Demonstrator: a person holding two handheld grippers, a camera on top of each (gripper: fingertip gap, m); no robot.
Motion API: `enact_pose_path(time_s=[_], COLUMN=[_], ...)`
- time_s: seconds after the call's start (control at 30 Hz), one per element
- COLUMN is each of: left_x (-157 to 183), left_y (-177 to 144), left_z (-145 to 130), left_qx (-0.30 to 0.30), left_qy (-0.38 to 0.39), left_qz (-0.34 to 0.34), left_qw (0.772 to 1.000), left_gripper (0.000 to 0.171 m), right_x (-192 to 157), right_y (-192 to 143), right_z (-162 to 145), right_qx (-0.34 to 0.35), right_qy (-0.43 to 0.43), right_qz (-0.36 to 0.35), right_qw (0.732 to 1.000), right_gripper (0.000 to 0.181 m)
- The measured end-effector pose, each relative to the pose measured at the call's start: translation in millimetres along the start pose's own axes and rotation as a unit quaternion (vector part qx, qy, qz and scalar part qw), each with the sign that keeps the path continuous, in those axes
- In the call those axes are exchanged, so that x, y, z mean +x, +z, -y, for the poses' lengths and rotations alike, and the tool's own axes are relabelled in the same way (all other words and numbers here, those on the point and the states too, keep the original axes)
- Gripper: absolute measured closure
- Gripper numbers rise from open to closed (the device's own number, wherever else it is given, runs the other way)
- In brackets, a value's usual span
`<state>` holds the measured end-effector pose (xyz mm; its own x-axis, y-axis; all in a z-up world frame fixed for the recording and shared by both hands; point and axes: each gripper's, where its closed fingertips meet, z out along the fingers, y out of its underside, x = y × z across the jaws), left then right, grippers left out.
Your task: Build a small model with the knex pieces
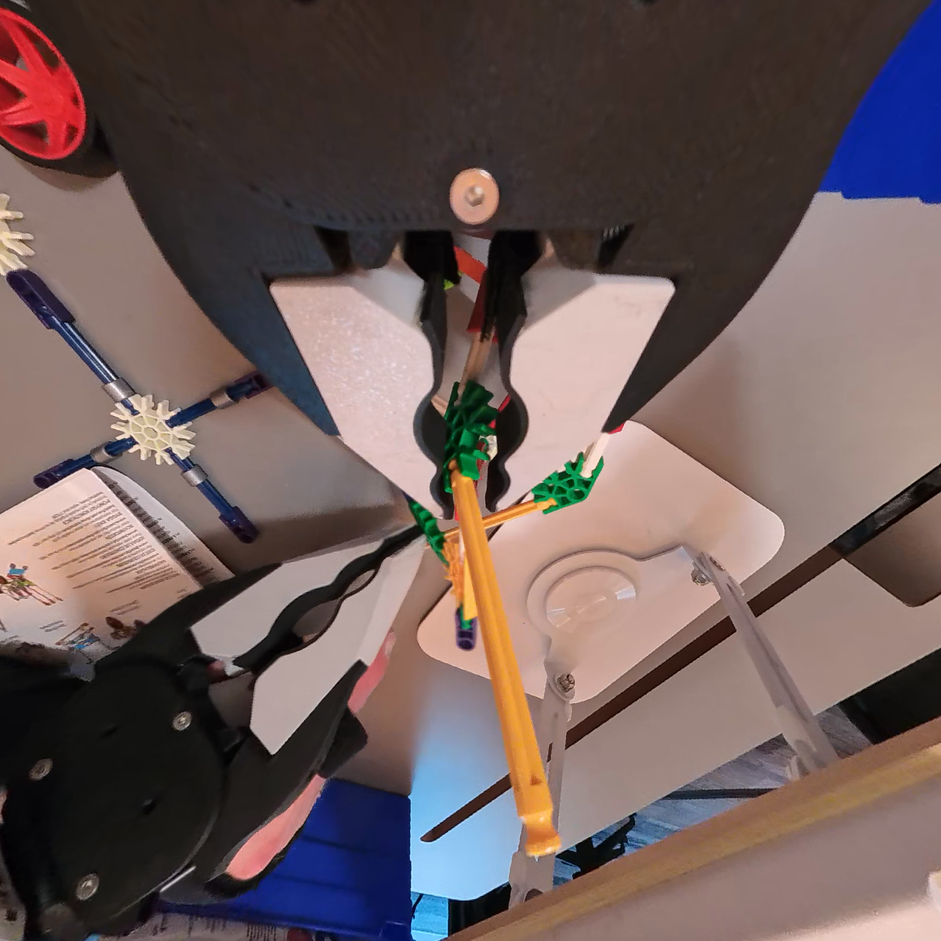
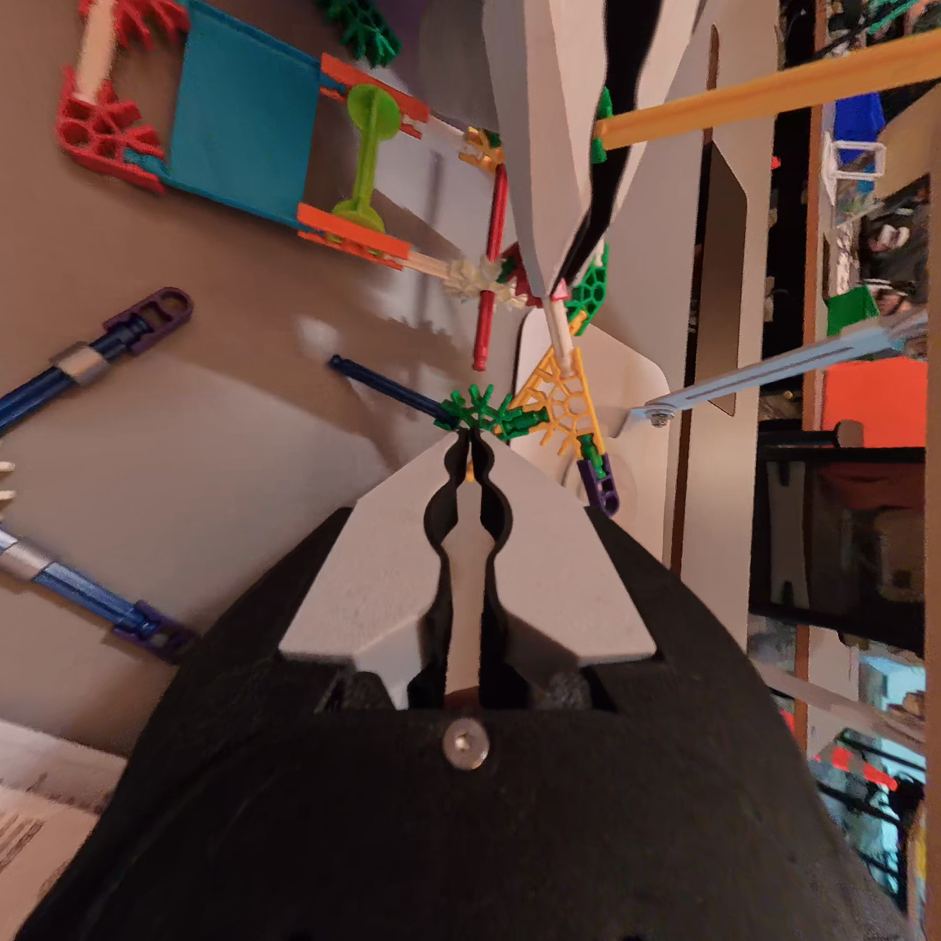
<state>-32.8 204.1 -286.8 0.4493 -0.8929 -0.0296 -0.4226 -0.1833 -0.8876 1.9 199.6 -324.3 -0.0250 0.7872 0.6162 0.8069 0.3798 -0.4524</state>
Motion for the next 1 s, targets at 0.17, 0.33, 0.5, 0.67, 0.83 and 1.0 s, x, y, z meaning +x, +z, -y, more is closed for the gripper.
enact_pose_path(time_s=[0.17, 0.33, 0.5, 0.67, 0.83, 1.0], left_x=[-1.6, -1.6, 4.1, 10.2, 19.5, 22.3], left_y=[-1.2, -3.6, -3.7, -6.2, -9.3, -15.0], left_z=[2.2, 7.4, 10.6, 16.2, 23.4, 29.6], left_qx=[0.007, 0.019, 0.028, 0.044, 0.064, 0.089], left_qy=[0.003, 0.005, 0.012, 0.025, 0.041, 0.04], left_qz=[0.005, 0.006, -0.004, -0.015, -0.032, -0.047], left_qw=[1.0, 1.0, 1.0, 0.999, 0.997, 0.994], left_gripper=[0.161, 0.161, 0.161, 0.162, 0.162, 0.163], right_x=[2.4, 12.3, 10.3, 13.4, 11.2, 14.5], right_y=[-1.7, -9.0, -8.2, -12.0, -16.8, -25.1], right_z=[1.4, -1.8, 6.6, 14.0, 21.2, 27.9], right_qx=[0.021, 0.052, 0.099, 0.14, 0.185, 0.233], right_qy=[0.026, 0.13, 0.206, 0.272, 0.311, 0.319], right_qz=[0.008, 0.043, 0.084, 0.116, 0.157, 0.171], right_qw=[0.999, 0.989, 0.97, 0.945, 0.919, 0.903], right_gripper=[0.179, 0.163, 0.15, 0.155, 0.154, 0.159])
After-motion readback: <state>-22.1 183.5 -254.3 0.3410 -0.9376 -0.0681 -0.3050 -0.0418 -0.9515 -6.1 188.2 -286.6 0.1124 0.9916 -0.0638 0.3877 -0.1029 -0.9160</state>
